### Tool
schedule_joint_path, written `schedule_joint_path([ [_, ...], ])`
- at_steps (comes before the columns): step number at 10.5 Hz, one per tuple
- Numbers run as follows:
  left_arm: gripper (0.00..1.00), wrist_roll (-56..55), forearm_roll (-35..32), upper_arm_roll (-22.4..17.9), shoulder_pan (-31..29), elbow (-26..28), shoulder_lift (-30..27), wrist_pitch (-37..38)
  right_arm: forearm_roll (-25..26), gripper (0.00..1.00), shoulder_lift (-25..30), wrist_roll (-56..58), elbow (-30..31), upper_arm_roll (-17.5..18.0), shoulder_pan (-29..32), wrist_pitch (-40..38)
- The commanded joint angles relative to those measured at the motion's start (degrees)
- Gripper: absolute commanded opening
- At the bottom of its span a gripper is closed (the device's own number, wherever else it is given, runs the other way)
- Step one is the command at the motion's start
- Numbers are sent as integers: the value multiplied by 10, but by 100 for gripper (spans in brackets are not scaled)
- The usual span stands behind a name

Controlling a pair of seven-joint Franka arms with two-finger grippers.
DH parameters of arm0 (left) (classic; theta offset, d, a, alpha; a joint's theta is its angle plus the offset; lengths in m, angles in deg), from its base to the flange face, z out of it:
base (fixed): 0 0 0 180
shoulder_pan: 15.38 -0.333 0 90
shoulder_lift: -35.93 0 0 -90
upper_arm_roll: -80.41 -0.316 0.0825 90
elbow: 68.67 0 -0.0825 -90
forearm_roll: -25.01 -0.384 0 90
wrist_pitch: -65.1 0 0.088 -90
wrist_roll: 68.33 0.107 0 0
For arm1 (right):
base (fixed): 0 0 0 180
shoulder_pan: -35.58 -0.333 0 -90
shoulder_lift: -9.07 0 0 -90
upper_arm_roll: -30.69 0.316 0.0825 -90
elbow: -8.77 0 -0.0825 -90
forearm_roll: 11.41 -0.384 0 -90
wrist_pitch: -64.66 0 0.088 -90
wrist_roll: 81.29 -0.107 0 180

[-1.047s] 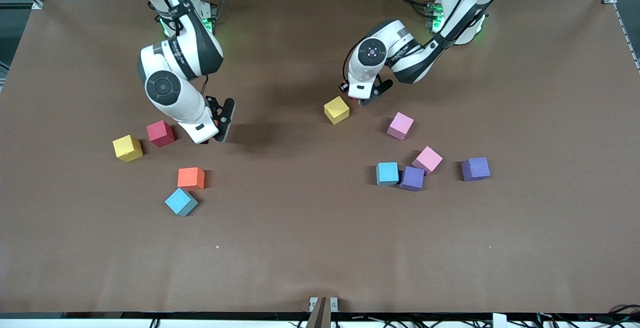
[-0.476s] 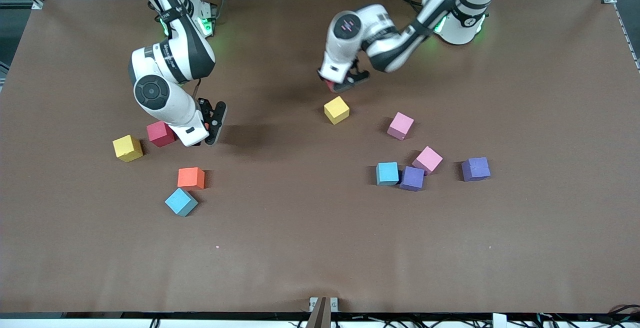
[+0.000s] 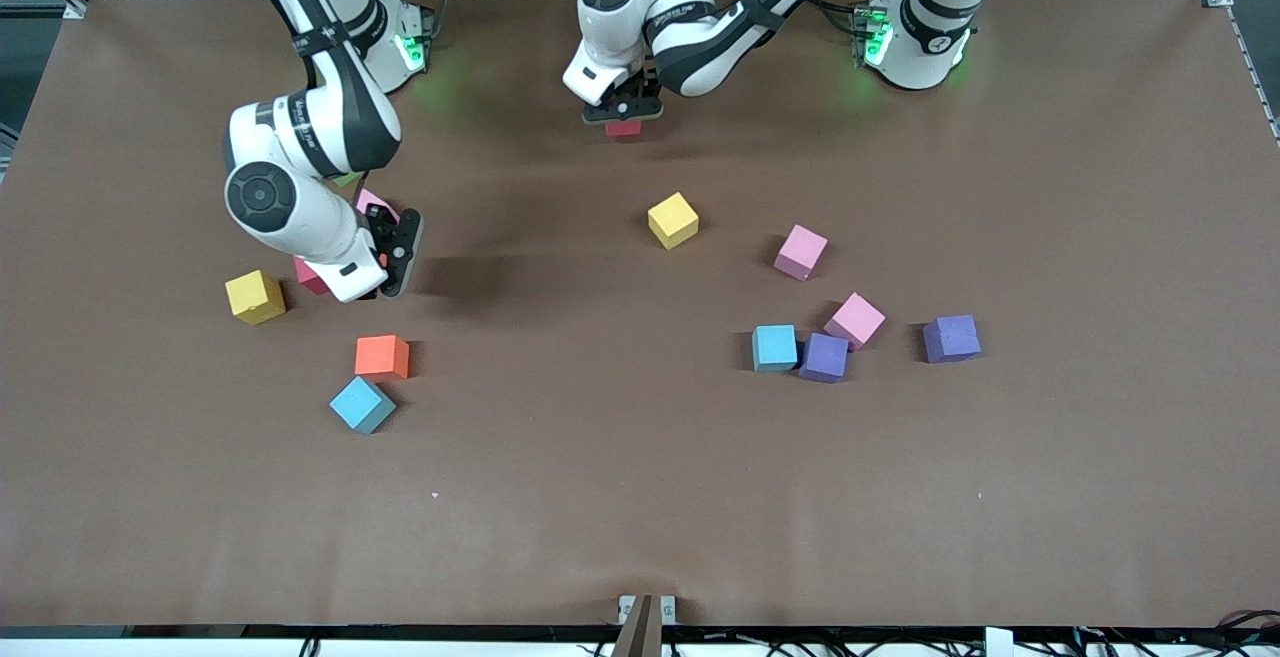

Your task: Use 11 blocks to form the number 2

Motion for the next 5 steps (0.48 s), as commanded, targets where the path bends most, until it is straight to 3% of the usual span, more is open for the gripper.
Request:
schedule_joint_path([
  [1,0,67,-8,-23,3,-24,17,13,5,40,12,20,9,5,6,-4],
  [5,0,68,-1,-64,41,-46,45,15,5,40,11,21,9,5,9,-5],
])
